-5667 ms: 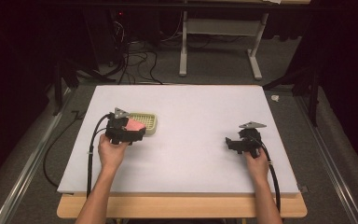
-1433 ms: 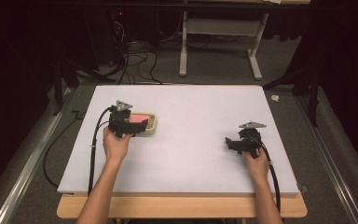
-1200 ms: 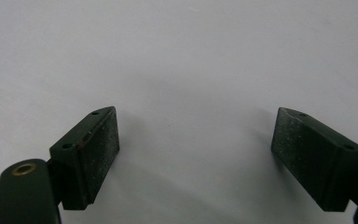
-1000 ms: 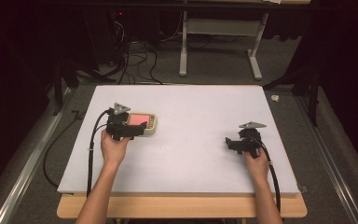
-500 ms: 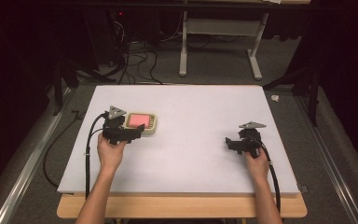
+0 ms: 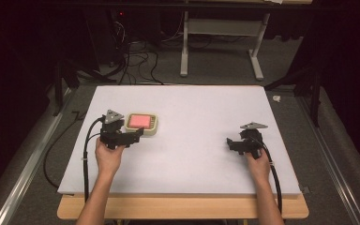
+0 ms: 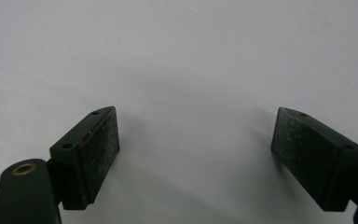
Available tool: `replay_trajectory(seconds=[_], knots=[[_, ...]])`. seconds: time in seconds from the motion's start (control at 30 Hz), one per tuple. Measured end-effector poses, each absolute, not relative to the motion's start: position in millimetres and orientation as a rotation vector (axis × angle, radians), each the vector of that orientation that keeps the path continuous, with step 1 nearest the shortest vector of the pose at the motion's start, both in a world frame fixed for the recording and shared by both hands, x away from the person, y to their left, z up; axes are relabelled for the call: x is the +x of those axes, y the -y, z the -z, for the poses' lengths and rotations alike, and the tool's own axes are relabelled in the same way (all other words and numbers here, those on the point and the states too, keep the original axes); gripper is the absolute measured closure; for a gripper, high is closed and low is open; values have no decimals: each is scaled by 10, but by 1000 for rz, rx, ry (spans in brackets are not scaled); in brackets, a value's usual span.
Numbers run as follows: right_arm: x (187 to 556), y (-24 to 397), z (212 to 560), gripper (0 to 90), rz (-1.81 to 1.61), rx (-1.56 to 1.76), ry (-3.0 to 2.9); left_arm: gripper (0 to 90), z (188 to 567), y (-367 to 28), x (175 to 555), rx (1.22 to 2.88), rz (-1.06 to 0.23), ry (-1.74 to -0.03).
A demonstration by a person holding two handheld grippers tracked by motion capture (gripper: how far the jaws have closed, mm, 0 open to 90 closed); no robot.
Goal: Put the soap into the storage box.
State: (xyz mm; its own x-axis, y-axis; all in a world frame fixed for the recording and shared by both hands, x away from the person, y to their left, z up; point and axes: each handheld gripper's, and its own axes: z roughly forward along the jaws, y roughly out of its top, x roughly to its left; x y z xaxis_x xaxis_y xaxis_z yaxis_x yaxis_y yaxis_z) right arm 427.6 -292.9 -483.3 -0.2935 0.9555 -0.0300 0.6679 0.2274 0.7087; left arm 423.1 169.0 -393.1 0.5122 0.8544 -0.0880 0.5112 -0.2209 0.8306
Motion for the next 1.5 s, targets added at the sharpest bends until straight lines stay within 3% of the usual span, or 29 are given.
replay_trajectory(seconds=[1.5], knots=[[4278,2930,4834,160,-824,1488,-2043,152,4054,-1448,4024,1948,-369,-1015]])
